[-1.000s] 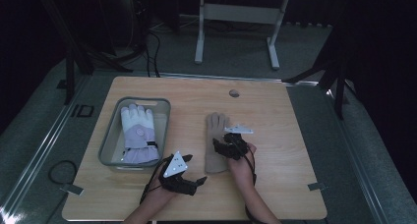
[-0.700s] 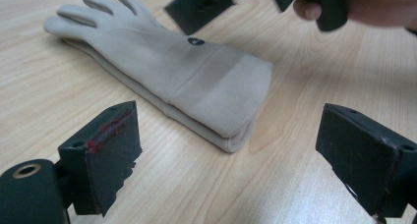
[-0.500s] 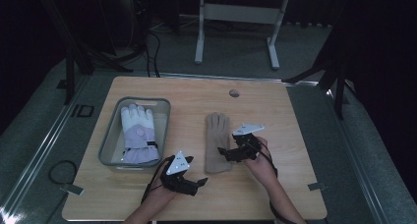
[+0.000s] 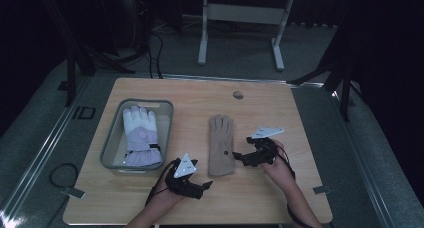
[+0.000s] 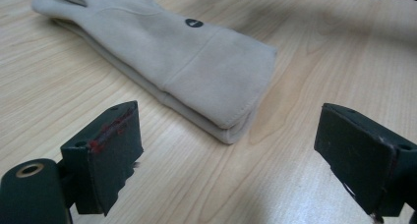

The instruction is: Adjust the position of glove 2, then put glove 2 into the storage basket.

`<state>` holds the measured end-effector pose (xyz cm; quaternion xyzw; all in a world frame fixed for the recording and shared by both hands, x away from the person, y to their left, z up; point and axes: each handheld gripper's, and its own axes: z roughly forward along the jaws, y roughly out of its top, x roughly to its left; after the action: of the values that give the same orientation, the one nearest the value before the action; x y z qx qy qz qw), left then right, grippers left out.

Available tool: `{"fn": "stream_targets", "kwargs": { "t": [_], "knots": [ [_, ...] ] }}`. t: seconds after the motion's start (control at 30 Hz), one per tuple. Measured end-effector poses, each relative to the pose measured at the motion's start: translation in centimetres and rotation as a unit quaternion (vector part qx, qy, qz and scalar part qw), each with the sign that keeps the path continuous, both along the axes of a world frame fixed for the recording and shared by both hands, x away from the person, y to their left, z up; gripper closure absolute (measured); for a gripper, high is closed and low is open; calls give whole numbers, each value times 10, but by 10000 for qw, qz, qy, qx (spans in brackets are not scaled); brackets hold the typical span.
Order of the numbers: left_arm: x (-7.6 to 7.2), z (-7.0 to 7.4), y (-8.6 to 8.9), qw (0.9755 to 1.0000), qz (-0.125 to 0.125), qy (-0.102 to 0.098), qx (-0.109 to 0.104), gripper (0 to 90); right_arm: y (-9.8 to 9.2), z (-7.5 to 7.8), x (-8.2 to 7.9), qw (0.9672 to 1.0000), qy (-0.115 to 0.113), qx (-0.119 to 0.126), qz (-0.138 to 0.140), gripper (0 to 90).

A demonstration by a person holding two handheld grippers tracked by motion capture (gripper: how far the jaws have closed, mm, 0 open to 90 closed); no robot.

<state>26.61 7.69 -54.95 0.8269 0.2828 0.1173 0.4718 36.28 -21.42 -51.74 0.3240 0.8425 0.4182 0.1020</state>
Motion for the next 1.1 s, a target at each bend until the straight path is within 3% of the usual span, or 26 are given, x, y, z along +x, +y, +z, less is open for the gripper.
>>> {"fn": "stream_targets", "kwargs": {
  "t": [0.1,0.2,0.3,0.4,0.5,0.63,0.67,0.77,0.87,1.03,1.1],
  "knots": [
    [1,0,-1,9999,-114,4,13,126,-2,-1,0,9999,101,70,63,103],
    [5,3,-4,9994,-335,23,24,142,-4,-1,1,10000,-15,-59,-15,143],
    [7,4,-7,9990,-440,5,76,150,-7,3,7,9999,-11,113,-72,177],
    [12,8,-11,9980,-637,-23,26,157,-6,8,13,9998,-53,80,-157,226],
    [13,11,-16,9968,-763,-181,129,183,-1,11,23,9995,-106,122,-265,290],
    [16,15,-27,9946,-934,-343,302,204,7,13,37,9983,79,388,-418,343],
    [17,17,-32,9930,-1024,-405,421,208,10,13,41,9980,109,448,-424,345],
    [20,15,-41,9911,-1108,-424,602,212,22,8,49,9981,97,337,-502,344],
    [23,13,-43,9909,-1113,-369,666,218,29,2,54,9982,159,180,-543,319],
    [32,9,-45,9919,-1066,-162,664,227,36,-20,67,9956,635,117,-676,320],
    [36,7,-45,9924,-1060,-52,624,243,37,-23,68,9955,663,93,-668,324]
  ]
}}
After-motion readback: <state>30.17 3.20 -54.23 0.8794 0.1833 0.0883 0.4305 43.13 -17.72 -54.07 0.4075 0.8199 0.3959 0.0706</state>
